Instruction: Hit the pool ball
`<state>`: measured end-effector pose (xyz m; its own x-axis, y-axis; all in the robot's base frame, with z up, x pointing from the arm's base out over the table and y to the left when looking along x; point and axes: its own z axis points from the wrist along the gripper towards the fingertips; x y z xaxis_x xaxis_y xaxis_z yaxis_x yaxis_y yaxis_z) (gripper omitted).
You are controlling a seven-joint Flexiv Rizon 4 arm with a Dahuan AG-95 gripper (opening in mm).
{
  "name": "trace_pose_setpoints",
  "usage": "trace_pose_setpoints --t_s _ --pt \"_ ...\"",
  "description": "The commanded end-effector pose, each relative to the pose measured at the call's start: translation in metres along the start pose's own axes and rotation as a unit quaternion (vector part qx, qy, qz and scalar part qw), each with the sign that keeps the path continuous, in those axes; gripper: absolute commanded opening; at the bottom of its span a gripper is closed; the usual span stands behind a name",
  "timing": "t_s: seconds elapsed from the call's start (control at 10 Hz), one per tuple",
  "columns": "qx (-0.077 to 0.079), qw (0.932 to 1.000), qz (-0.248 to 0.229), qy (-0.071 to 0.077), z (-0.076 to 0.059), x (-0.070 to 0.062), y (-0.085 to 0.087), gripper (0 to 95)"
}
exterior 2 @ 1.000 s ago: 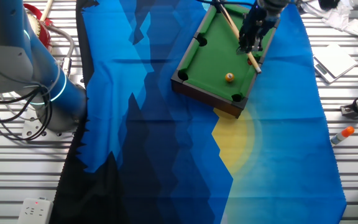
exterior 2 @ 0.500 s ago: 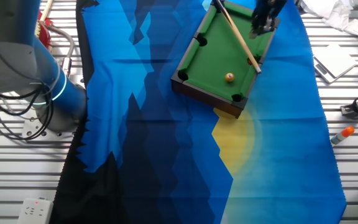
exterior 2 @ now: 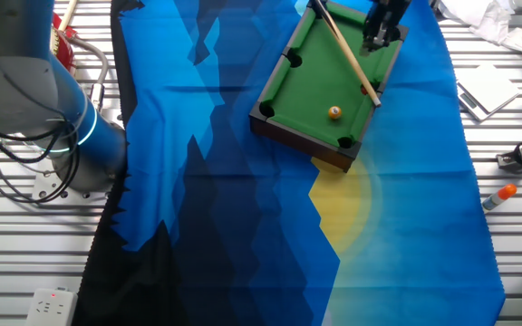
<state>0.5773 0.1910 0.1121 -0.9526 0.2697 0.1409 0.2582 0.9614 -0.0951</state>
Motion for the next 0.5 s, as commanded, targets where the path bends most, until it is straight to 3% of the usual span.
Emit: trace_pose_setpoints --t_s 0.1,0.3,0.5 --pt "-0.001 1.0 -0.007 0.007 -0.0017 0.0043 -0.0048 0.0" --pt "-0.009 0.999 -0.04 0.019 -0.0039 0.0074 -0.01 0.0" --pt "-0.007 0.9959 -0.081 0.039 -0.0039 0.0074 -0.01 0.0"
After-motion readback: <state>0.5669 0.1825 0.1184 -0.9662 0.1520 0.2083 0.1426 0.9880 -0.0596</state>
